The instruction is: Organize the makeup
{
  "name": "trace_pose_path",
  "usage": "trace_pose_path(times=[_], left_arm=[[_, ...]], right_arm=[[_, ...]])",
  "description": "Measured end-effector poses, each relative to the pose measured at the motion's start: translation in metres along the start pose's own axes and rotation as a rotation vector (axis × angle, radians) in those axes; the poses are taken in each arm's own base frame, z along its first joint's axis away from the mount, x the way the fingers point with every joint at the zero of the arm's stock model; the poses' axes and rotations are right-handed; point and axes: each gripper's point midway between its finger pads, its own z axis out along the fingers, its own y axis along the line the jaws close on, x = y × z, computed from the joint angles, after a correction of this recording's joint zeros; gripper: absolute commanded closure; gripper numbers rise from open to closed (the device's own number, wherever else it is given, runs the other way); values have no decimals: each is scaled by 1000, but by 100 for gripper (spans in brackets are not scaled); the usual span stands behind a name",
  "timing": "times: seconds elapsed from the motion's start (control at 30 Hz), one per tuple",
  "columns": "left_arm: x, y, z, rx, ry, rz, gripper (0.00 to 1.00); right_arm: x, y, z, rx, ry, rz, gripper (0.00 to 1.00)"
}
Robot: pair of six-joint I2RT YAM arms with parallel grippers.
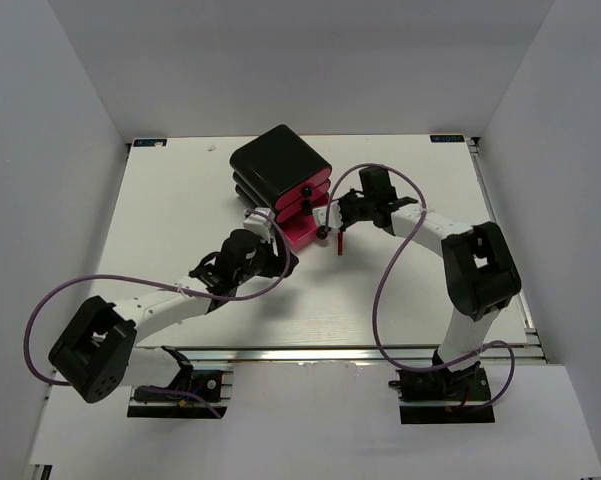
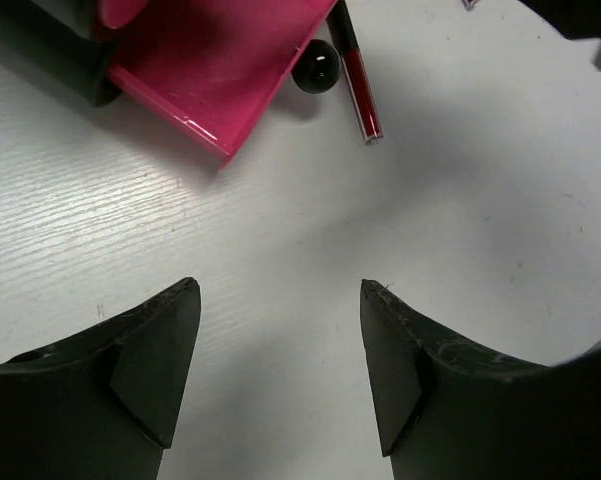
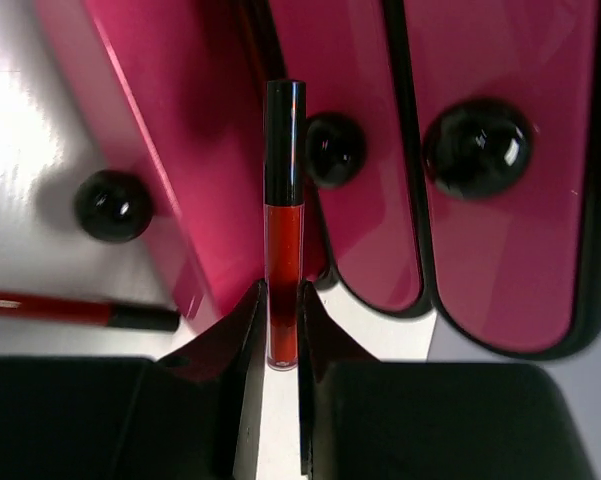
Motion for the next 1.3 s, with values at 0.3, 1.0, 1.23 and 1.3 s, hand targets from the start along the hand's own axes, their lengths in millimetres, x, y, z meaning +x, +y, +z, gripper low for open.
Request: trace_pose_path(times=[0.3,1.0,1.23,1.3], left_arm=[[-19,-43,19,114,-24,116,25],[8,-104,152,-31,90,190,33],[22,-80,191,-215,143,256,36],[19,-75,196,-255,141,275,36]], right_arm=[[7,-5,24,-2,36,-26,58],[137,-30,-146,541,290,1037,58],[119,16,-161,589,255,1343,56],[111,24,-161,587,239,1386,56]])
